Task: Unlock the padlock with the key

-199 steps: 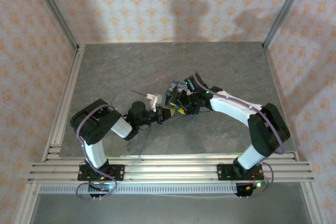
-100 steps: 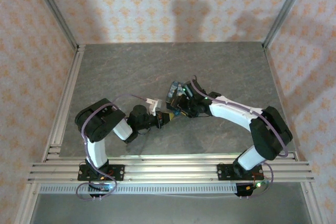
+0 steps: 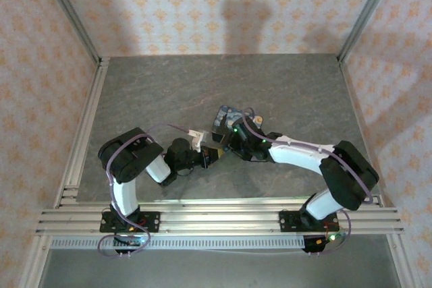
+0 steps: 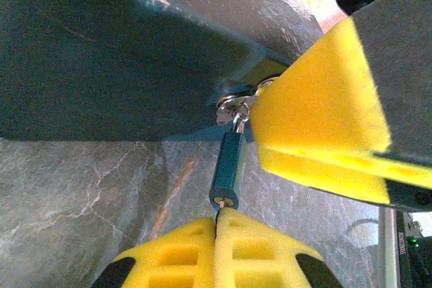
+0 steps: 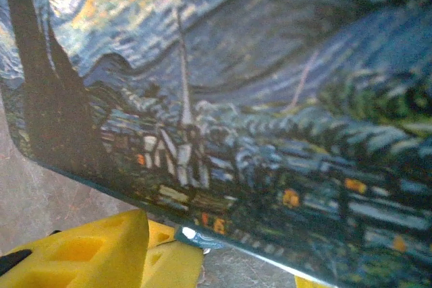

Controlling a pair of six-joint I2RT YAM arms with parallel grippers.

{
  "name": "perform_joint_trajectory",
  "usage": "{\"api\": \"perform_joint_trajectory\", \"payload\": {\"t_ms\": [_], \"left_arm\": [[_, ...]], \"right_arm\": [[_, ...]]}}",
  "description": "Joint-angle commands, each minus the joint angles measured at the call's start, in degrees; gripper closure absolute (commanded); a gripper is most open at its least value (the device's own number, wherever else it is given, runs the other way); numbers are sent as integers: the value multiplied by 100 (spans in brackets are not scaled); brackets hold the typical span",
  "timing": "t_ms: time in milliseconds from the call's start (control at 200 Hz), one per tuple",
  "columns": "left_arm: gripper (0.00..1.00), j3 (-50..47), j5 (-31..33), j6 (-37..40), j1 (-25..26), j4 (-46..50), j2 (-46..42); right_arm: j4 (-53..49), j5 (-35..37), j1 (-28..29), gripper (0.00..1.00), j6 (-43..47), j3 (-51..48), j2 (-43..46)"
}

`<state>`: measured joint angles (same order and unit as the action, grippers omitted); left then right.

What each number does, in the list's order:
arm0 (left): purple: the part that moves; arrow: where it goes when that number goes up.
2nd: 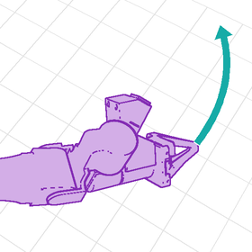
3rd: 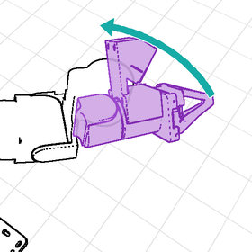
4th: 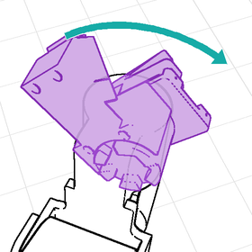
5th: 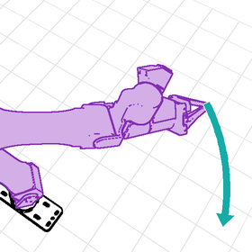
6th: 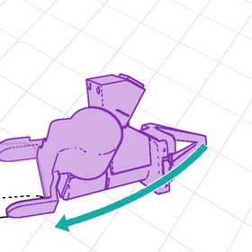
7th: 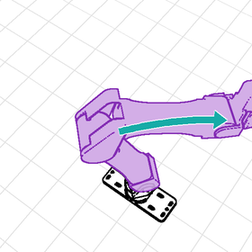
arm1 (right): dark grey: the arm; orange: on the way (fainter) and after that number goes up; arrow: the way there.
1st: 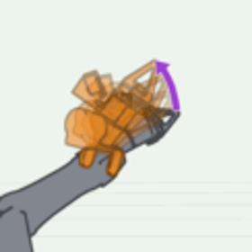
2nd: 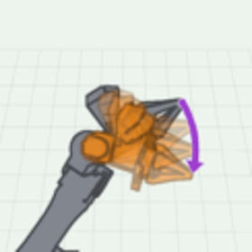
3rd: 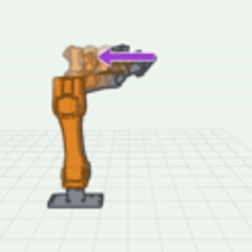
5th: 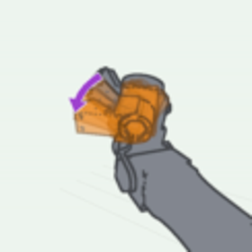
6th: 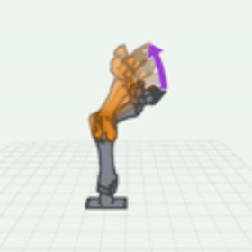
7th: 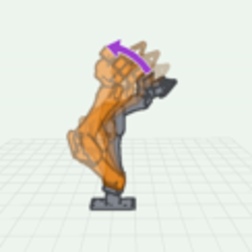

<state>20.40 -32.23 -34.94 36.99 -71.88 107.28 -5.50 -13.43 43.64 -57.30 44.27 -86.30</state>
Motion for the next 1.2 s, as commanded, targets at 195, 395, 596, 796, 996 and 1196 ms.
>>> {"api": "perform_joint_trajectory", "payload": {"t_ms": [195,395,596,796,996,1196], "left_arm": [[100,-80,188,-297,62,-151,-45],[100,-94,295,-378,111,-52,-138],[100,-81,357,-470,181,-85,-142],[100,-107,445,-479,247,-64,-208],[100,-125,485,-402,299,87,-317],[100,-85,507,-277,326,312,-461]], "right_arm": [[982,348,65,43,-528,-420,-16],[1420,289,109,43,-786,-516,-197],[1544,218,162,43,-941,-507,-350],[1475,253,198,50,-1084,-516,-353],[1154,287,204,58,-1062,-437,-352],[861,214,198,57,-999,-313,-422]]}}
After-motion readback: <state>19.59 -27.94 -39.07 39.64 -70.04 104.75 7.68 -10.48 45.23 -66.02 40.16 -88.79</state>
